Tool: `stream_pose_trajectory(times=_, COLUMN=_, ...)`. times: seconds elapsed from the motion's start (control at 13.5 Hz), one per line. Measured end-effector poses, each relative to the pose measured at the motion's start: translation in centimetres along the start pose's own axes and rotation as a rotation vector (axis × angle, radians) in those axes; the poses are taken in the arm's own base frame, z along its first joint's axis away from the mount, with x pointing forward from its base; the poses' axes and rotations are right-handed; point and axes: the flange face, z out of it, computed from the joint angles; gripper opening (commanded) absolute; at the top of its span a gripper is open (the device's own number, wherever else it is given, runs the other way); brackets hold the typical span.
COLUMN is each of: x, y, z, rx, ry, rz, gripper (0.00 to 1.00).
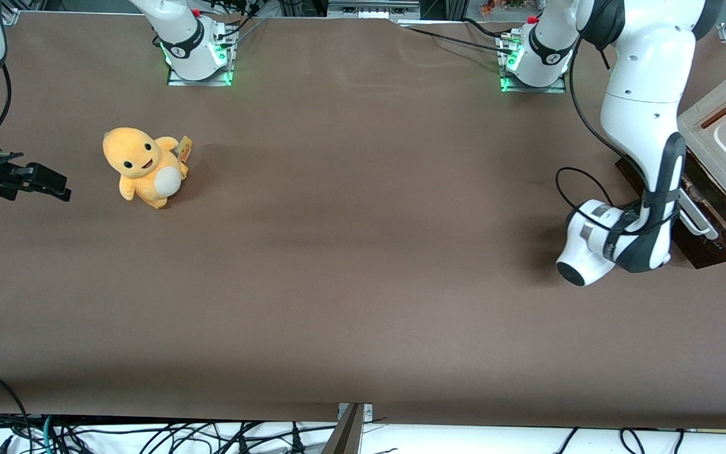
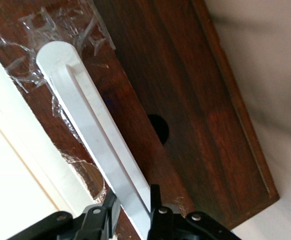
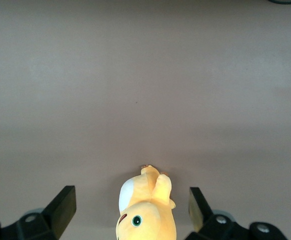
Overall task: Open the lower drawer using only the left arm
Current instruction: 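Close the left gripper on the handle and pull the drawer outward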
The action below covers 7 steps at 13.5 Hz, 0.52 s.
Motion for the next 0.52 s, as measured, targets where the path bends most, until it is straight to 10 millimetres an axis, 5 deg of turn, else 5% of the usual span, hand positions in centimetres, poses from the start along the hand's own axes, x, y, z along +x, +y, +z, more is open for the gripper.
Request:
stream_pose_trajectory(times=0.22, x=-0.7, y=0.5, z=-2.3, rx=-0.014, ry=0.021, rz=0.005, gripper=0.0)
stream_pose_trajectory(times=0.37, x=-1.0, y=0.6, z=-3.2, rx=-0.017, ry=0.032, rz=0.007, gripper=1.0)
stream_pose_trajectory(times=0.52, x=-1.0, y=0.4, z=-3.6, rx=-0.028, ry=0.036, rz=0.041, gripper=1.0)
